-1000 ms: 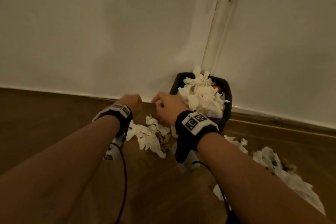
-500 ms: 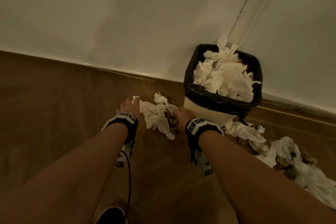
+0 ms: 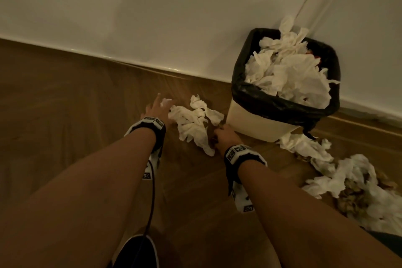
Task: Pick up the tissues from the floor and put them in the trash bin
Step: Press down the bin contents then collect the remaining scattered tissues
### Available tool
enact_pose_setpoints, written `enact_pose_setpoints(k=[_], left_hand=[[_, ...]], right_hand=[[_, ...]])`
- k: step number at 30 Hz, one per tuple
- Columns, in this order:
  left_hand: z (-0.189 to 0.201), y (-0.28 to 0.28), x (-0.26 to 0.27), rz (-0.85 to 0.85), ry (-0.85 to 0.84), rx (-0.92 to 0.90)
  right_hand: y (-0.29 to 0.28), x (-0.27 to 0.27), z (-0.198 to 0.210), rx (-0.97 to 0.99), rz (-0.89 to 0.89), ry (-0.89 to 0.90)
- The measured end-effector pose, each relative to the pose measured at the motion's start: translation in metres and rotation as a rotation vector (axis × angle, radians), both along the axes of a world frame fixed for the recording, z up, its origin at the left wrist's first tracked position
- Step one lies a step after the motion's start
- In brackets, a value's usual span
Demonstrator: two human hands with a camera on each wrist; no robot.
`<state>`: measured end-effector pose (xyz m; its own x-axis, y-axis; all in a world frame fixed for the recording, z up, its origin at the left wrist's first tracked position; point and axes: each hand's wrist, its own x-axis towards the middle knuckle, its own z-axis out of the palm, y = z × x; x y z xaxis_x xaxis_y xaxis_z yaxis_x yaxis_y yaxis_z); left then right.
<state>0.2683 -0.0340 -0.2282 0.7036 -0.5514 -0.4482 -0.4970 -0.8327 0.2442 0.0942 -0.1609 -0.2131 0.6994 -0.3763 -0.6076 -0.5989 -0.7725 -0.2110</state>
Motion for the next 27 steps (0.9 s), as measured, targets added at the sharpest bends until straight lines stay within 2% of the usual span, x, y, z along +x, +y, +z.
enact_pose_setpoints(k=[3,6,10,14,18,23,27], left_hand=[[0.004,-0.008,0.001,-0.061,0.022,0.110],[0.009,-0.014,0.000,-0.113,-0.032,0.191],[0.013,-0.016,-0.001,-0.052,-0.064,0.189],[0.024,-0.011,0.002,0.027,-0.025,0.173],[0.041,-0.007,-0.001,0.179,0.060,0.014],[0.061,-0.006,-0.021,0.347,0.145,-0.327],[0.088,-0.007,-0.040,0.390,0.256,-0.421]], right_hand=[[-0.001,0.004,0.004,0.018,0.016,0.034],[0.002,0.006,0.004,0.023,0.026,0.026],[0.006,0.008,0.007,0.038,0.041,0.001],[0.006,0.004,0.022,0.111,-0.117,-0.058],[0.004,-0.013,0.042,0.164,-0.320,-0.227],[-0.001,-0.031,0.073,0.328,-0.468,-0.342],[0.002,-0.046,0.102,0.466,-0.591,-0.466]])
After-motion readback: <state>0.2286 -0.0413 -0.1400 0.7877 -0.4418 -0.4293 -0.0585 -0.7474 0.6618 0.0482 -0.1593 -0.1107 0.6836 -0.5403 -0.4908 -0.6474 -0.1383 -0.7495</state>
